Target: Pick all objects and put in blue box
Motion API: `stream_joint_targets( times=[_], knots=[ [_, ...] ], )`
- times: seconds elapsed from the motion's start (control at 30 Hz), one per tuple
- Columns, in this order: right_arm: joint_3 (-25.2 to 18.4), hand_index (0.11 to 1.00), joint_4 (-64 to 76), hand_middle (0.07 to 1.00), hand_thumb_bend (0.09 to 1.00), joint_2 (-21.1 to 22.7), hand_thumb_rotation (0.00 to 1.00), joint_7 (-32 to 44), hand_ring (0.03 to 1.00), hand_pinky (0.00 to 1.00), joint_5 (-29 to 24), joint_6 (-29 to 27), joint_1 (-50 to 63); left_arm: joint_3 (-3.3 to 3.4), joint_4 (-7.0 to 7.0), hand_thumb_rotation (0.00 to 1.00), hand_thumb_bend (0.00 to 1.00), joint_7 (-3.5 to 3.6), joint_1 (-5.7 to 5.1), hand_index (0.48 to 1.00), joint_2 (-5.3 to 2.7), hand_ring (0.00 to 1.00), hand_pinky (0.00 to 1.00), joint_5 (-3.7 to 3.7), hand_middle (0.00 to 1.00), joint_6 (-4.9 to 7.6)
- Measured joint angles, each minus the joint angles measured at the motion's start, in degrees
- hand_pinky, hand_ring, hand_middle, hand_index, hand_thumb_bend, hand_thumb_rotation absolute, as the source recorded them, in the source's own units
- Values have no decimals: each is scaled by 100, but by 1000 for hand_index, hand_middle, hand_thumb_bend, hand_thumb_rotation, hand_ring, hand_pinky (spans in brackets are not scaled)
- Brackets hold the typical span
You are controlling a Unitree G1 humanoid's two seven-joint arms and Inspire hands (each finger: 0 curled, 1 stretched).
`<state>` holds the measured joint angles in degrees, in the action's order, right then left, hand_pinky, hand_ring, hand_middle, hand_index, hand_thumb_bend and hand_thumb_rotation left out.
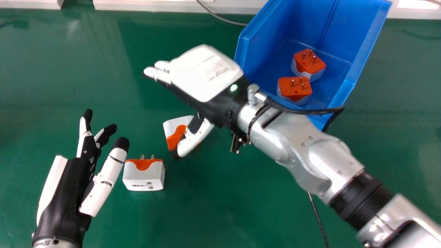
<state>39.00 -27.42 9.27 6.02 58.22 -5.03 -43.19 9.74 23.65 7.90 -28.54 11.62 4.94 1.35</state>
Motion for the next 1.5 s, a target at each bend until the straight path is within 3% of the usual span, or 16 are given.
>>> stream_joint_targets(
  times=[0.1,0.3,0.5,0.6,0.87,1.1,1.3,1.43,1.5],
  knots=[
    [138,920,-557,937,892,-177,554,11,893,798,72,63,-181,-33,59,844,411,-51,-83,912,-37,954,970,21,936,26],
    [283,903,-1488,928,849,-482,564,-98,888,790,91,68,-614,-108,231,833,409,-62,-279,911,-132,949,964,27,929,40],
    [452,883,-2263,910,800,-693,527,-239,866,773,102,78,-979,-167,429,841,401,-74,-540,908,-204,953,965,145,933,58],
    [534,876,-2606,899,789,-791,524,-366,857,767,105,103,-1118,-198,467,844,399,-86,-636,910,-224,946,957,169,929,179],
    [747,861,-3322,880,749,-1069,488,-525,837,742,97,197,-1359,-260,669,813,408,-86,-843,906,-279,932,935,168,922,239],
    [715,864,-3564,886,757,-1232,429,-510,847,745,-94,206,-1446,-273,810,807,401,-71,-981,904,-338,924,921,162,918,240],
    [705,821,-3570,852,753,-1229,371,-521,811,706,-172,198,-1446,-312,943,812,402,-65,-1026,906,-368,931,935,167,919,233],
    [759,818,-3573,850,741,-1226,405,-521,807,706,-165,199,-1446,-379,1044,817,396,-64,-1059,906,-385,927,927,176,915,227],
    [789,820,-3580,850,735,-1237,414,-519,808,708,-165,202,-1446,-382,1068,815,385,-65,-1058,904,-385,926,924,179,915,227]
  ],
)
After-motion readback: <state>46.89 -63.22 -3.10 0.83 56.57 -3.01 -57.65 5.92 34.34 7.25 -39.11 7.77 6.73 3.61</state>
